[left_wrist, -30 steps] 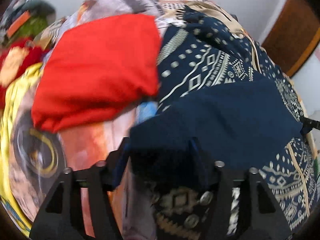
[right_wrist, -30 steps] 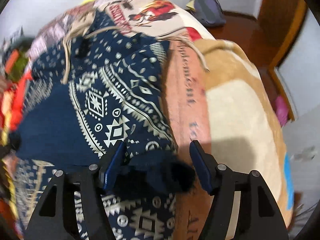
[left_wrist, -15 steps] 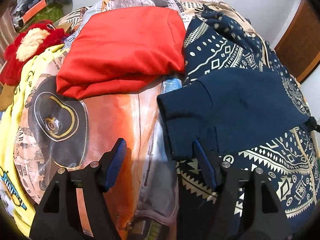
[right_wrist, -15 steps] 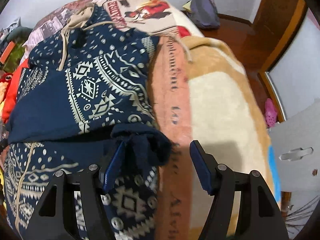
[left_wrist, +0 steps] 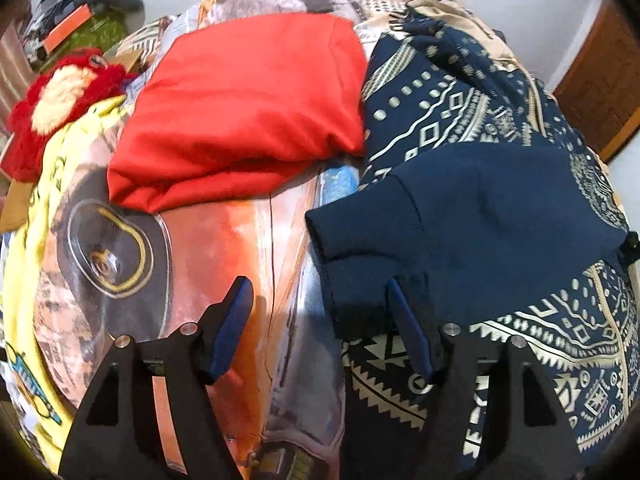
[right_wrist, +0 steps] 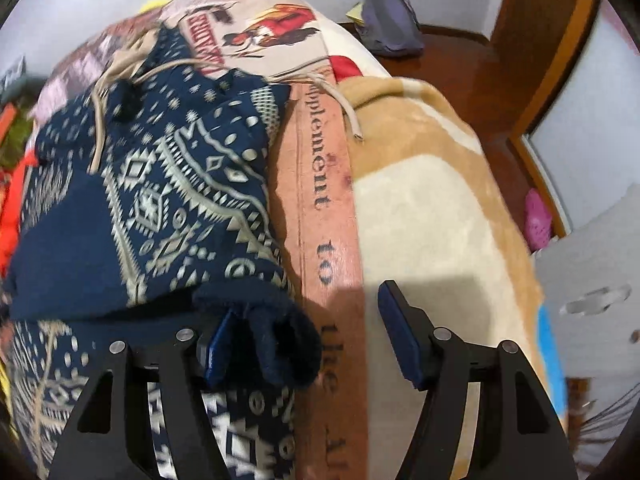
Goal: Fold large clothes
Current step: 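Press the folded sleeve flat with the right tool and move toward the hood, then grasp the hood edge with the left tool while the right tool grasps the hood's other edge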
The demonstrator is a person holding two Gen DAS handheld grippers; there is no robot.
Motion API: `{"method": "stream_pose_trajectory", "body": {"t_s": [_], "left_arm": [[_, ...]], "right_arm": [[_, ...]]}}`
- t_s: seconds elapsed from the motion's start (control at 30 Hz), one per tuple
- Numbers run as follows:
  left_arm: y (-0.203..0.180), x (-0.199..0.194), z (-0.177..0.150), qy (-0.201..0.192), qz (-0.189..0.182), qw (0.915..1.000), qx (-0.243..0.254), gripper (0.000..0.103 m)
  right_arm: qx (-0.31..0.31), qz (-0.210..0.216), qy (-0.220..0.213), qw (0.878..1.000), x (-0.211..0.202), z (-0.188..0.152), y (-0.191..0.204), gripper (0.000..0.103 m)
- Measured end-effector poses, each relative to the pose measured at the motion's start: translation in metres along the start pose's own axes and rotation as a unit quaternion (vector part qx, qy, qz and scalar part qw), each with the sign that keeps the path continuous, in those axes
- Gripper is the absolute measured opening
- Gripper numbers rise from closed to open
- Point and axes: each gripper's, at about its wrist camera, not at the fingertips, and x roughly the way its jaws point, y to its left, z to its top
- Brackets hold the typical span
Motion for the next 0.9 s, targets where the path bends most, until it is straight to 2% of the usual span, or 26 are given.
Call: {"method": "stream_pose_trajectory", "body": {"t_s": [0.1, 0.2, 0.47, 0.6, 0.77, 0.9], "left_arm": [[-0.005, -0.014, 0.01, -0.015, -0.011, 0.9997, 0.015, 0.069], [-0.016, -0.033, 0.03, -0.042, -0.017, 0.9985, 0.033, 0.069], [-0.06, -0.073, 0.1, -0.119, -0.037, 0.9886, 0.084, 0.07], [-0.086, -0.081, 0.135, -0.147, -0.053, 0.9822, 0.105, 0.072], [-0.113, -0.069, 0.172, -0.165, -0.063, 0.9767, 0.122, 0.079], [-0.127, -0.038, 0.211, -0.154, -0.059, 0.9795, 0.116, 0.079]], "right_arm": [[-0.033, -0.011, -0.016, 0.999, -0.023, 0.001, 0.006, 0.064], [-0.04, -0.011, -0.043, 0.998, -0.047, 0.007, 0.005, 0.064], [-0.025, 0.035, -0.142, 0.989, -0.106, 0.057, 0.018, 0.064], [-0.024, 0.053, -0.165, 0.985, -0.111, 0.087, 0.035, 0.064], [-0.038, 0.065, -0.176, 0.981, -0.102, 0.115, 0.058, 0.064], [-0.047, 0.078, -0.162, 0.983, -0.077, 0.144, 0.079, 0.064]]}}
